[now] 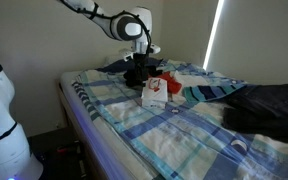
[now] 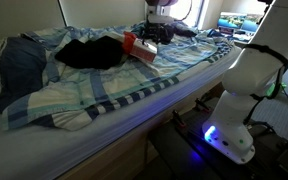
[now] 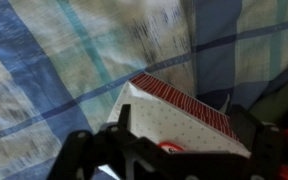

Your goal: Put the bag upright

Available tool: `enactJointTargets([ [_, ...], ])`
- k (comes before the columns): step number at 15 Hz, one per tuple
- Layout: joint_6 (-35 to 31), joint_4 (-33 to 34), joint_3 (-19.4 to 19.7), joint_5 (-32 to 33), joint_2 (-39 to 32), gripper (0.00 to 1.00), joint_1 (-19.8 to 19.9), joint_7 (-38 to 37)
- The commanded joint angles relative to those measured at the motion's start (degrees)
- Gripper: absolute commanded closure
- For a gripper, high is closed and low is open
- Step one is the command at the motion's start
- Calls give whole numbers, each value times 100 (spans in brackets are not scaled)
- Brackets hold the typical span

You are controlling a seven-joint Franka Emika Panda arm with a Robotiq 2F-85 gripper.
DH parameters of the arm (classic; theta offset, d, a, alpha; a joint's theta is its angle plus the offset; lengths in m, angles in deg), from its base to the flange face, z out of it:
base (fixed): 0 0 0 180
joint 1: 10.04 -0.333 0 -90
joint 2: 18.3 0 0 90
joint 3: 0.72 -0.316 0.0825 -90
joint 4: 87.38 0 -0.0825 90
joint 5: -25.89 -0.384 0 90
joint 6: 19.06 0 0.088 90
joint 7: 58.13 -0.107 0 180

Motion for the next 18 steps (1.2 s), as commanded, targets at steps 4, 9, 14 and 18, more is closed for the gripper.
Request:
enactJointTargets([
  [4,-18,22,93,-186,-73,0,-66,85],
  [9,113,350,65,-448,-350,0,-120,990],
  [14,291,828,52,-405,-706,0,-183,1592],
  [18,181,1125,60,-275,-925,0,-178,1909],
])
